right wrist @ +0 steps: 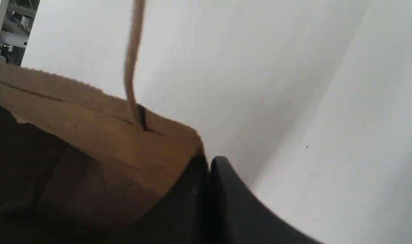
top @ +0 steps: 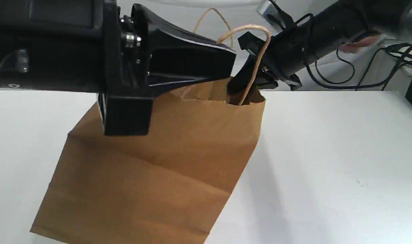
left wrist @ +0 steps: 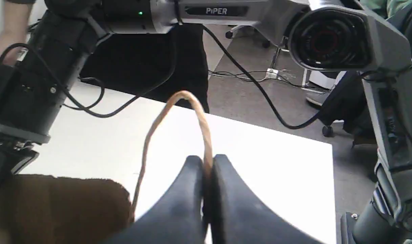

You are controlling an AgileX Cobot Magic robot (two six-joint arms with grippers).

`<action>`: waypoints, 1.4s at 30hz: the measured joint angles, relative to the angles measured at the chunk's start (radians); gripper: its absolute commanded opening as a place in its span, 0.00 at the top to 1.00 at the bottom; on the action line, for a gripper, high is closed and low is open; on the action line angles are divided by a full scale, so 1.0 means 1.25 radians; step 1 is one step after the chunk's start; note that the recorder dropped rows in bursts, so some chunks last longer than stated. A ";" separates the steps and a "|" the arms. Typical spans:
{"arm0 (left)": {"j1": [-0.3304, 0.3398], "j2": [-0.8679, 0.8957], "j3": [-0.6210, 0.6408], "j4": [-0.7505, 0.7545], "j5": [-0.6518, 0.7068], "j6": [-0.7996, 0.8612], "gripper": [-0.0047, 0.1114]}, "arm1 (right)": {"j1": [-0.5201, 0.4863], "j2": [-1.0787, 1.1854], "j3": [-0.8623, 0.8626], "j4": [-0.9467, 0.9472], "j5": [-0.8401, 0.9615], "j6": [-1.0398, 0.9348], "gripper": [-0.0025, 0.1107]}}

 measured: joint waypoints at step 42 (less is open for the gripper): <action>0.000 0.083 0.199 -0.355 -0.039 0.406 0.96 | 0.009 -0.142 0.000 -0.119 -0.011 -0.024 0.98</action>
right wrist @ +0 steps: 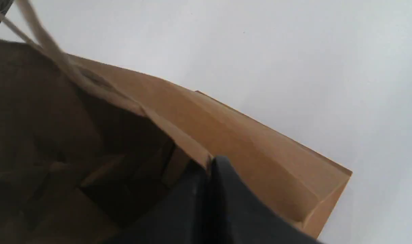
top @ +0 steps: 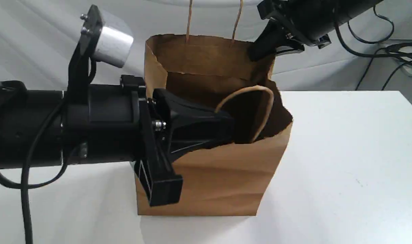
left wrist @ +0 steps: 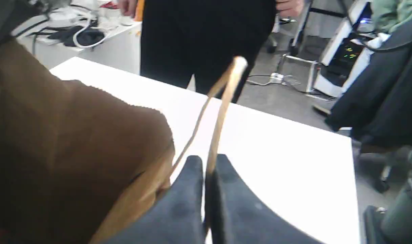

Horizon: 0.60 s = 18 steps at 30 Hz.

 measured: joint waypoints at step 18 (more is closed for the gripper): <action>0.000 0.000 0.000 0.000 -0.069 -0.023 0.63 | 0.020 0.000 0.000 -0.030 -0.003 0.002 0.98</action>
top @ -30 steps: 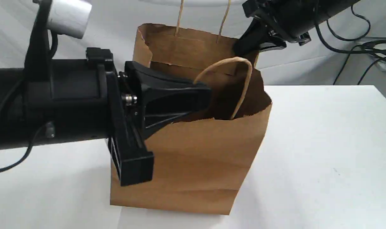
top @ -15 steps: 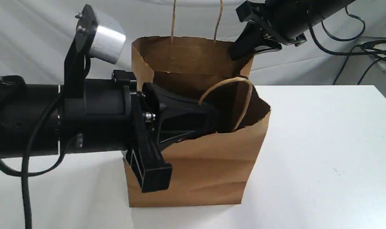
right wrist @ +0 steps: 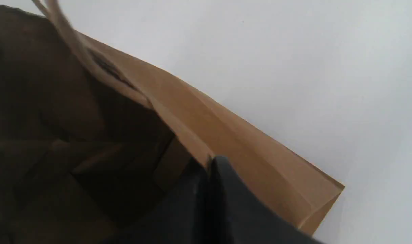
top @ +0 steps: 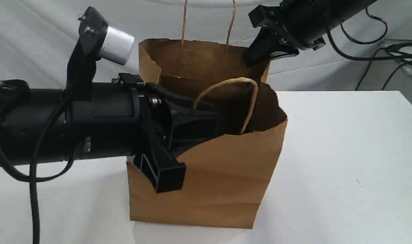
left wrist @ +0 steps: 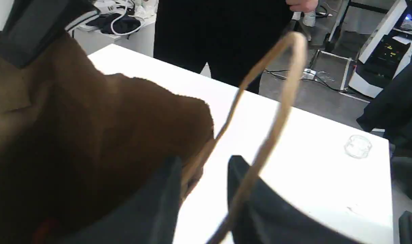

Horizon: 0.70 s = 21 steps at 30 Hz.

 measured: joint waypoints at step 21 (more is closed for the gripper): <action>0.000 -0.026 -0.045 -0.001 -0.156 -0.016 0.46 | 0.000 0.000 0.000 -0.048 0.000 0.020 0.98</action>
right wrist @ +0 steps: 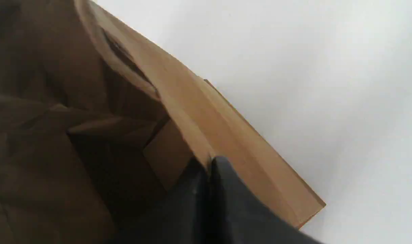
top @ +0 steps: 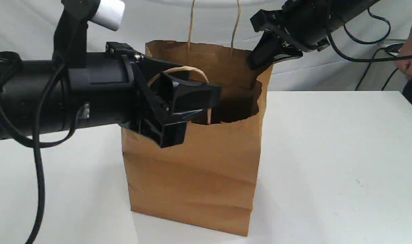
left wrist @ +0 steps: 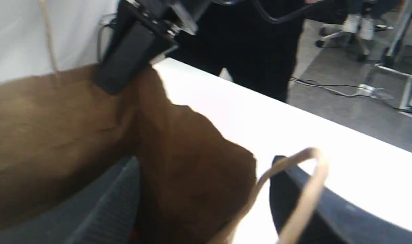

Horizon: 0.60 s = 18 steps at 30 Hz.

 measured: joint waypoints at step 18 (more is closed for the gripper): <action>0.000 -0.183 0.000 -0.001 -0.153 0.000 0.46 | 0.000 0.000 0.000 -0.037 0.000 0.002 0.72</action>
